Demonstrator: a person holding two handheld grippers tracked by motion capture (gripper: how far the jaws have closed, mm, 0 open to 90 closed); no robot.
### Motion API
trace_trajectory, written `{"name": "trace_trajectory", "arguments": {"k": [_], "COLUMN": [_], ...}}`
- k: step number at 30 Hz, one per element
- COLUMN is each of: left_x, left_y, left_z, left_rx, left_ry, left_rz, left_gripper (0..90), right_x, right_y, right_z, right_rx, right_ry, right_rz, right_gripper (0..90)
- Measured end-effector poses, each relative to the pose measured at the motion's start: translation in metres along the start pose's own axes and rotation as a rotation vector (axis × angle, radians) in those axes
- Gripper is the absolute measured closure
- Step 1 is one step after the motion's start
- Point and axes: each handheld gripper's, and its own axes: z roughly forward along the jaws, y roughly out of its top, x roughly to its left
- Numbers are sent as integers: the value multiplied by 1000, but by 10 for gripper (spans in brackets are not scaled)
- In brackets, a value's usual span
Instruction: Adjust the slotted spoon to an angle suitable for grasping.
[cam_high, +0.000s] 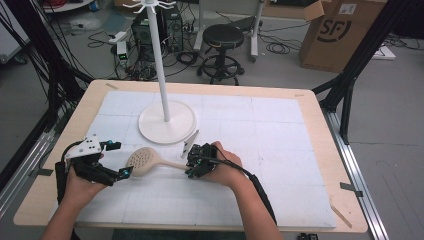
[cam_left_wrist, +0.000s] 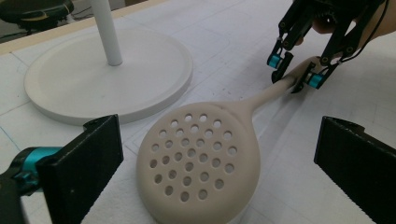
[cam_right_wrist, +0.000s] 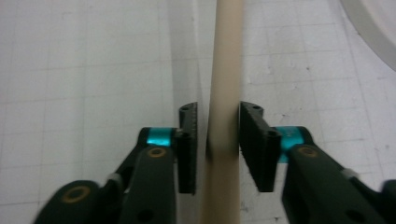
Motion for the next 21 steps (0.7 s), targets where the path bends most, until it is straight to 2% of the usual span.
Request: {"name": "trace_trajectory", "arguments": {"k": [6,7,9,11,15,16,18,19,20,21], "left_x": [0,-1,-1,-1,-2,-2,-1,-1,-1,-1], "left_y": [0,0,0,0,0,0,0,0,0,0], "left_z": [0,1,1,2,2,2,2,2,2,2], "left_rx": [3,4,5,5,7,9,10,10,9,8], "left_ry": [-1,0,1,0,1,2,2,2,1,1], "left_rz": [1,2,2,1,2,1,2,2,2,1], "left_gripper": [18,18,18,18,18,17,18,18,18,18], "right_x": [1,2,3,5,5,4,3,4,5,6], "right_y": [-8,-15,-18,-29,-41,-48,-49,-48,-44,-43], "right_z": [-11,-18,-21,-27,-28,-25,-24,-22,-21,-20], "right_rx": [17,12,13,16,30,52,65,77,74,76], "right_ry": [-18,-25,-25,-29,-29,-26,-28,-31,-39,-42], "right_rz": [15,16,18,34,49,66,70,68,36,28], "right_gripper": [600,598,598,595,597,613,629,656,674,676]}}
